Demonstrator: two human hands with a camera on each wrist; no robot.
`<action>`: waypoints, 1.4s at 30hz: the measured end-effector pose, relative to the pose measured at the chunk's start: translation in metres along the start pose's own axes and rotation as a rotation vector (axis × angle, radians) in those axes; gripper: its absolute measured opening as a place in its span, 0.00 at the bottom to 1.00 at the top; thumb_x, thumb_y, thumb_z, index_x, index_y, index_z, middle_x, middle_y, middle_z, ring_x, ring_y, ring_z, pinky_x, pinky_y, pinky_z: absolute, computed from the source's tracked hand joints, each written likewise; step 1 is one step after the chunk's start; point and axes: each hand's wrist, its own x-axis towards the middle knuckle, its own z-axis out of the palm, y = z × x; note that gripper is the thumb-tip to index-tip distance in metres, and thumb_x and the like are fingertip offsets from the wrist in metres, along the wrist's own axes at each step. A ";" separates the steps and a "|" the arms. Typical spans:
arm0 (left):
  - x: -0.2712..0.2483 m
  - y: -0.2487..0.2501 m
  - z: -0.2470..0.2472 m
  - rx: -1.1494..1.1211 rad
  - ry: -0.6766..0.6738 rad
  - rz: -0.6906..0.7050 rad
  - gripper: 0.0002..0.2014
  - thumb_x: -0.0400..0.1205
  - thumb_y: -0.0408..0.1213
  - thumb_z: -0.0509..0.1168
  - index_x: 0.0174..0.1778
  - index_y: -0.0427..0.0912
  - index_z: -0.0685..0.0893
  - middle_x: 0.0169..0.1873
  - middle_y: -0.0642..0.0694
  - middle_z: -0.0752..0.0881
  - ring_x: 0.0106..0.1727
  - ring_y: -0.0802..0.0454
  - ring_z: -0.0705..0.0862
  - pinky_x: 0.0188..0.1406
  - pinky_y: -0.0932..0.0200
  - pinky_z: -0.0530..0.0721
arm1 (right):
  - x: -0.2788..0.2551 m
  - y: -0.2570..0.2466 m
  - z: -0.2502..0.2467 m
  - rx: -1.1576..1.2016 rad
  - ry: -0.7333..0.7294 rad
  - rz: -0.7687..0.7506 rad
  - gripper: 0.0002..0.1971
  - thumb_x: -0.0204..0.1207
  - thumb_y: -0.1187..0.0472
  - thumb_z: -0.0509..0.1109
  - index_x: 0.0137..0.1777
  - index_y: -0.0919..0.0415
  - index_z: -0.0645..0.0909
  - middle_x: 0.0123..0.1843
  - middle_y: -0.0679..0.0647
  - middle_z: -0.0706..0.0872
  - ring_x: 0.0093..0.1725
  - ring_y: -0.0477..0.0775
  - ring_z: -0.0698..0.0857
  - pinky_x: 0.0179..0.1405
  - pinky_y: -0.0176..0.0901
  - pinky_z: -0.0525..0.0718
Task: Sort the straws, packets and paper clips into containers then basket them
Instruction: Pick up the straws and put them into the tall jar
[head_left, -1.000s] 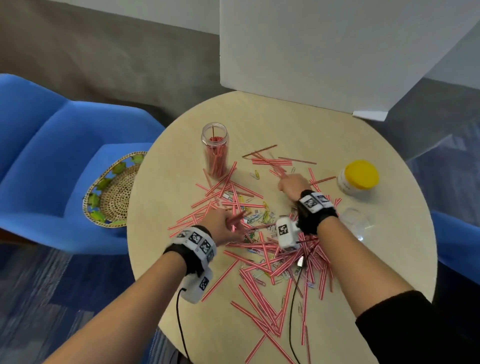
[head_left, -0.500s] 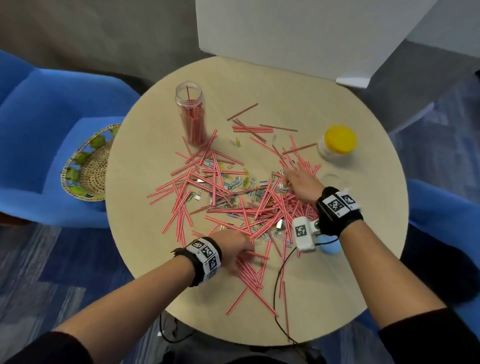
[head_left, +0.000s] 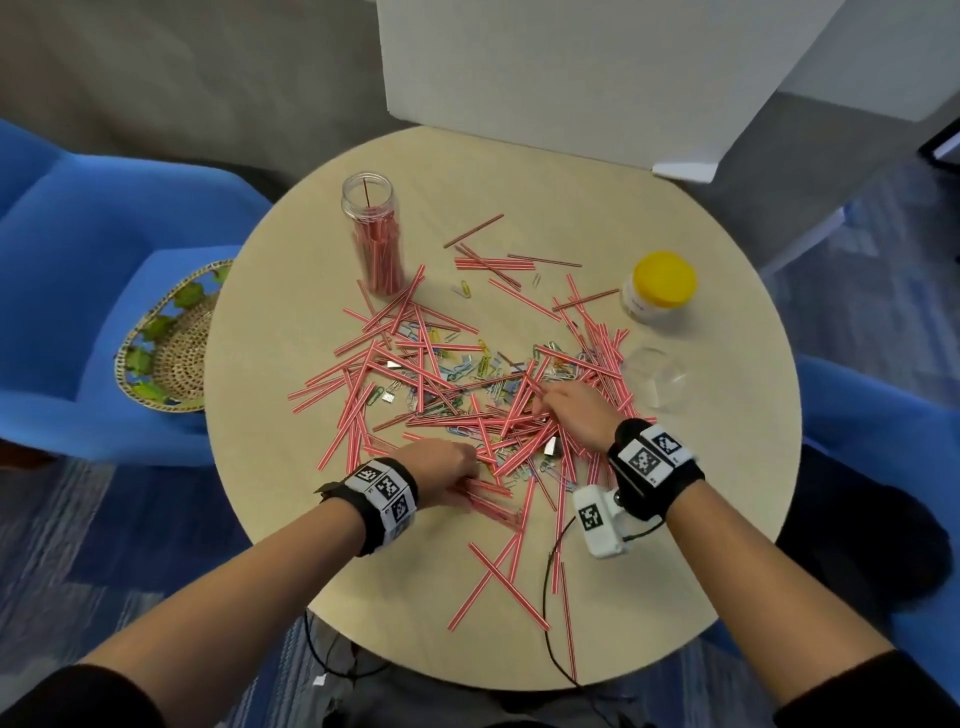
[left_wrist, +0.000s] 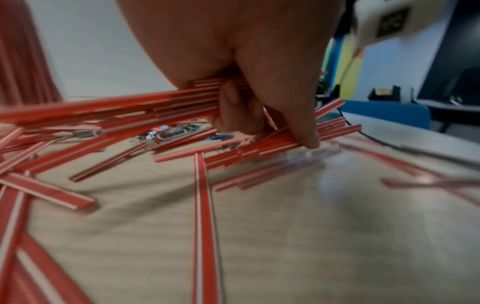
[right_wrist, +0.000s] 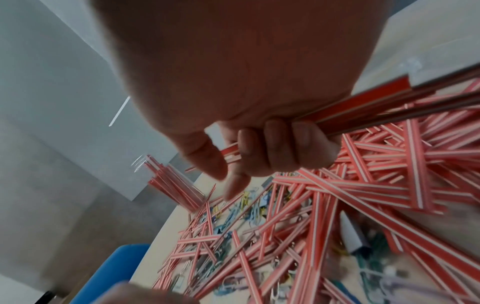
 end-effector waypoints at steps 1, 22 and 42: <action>-0.001 -0.001 -0.003 -0.021 0.033 -0.007 0.14 0.81 0.50 0.68 0.52 0.42 0.84 0.48 0.47 0.84 0.46 0.48 0.82 0.44 0.56 0.79 | -0.002 0.002 0.004 -0.024 -0.036 -0.003 0.13 0.85 0.59 0.59 0.44 0.63 0.82 0.42 0.51 0.82 0.41 0.49 0.79 0.45 0.46 0.75; -0.020 -0.025 -0.032 -1.376 0.334 -0.538 0.11 0.86 0.41 0.57 0.38 0.43 0.72 0.23 0.51 0.72 0.19 0.57 0.63 0.16 0.66 0.62 | -0.012 0.003 0.052 -0.063 -0.105 0.013 0.12 0.80 0.52 0.70 0.37 0.56 0.84 0.40 0.56 0.88 0.39 0.55 0.87 0.46 0.47 0.86; -0.052 -0.056 -0.053 -1.425 0.855 -0.400 0.25 0.89 0.50 0.55 0.29 0.40 0.78 0.26 0.42 0.83 0.28 0.48 0.80 0.35 0.54 0.80 | -0.002 -0.068 0.125 -1.147 -0.204 -0.311 0.10 0.80 0.73 0.62 0.52 0.64 0.85 0.51 0.59 0.88 0.52 0.63 0.88 0.41 0.50 0.78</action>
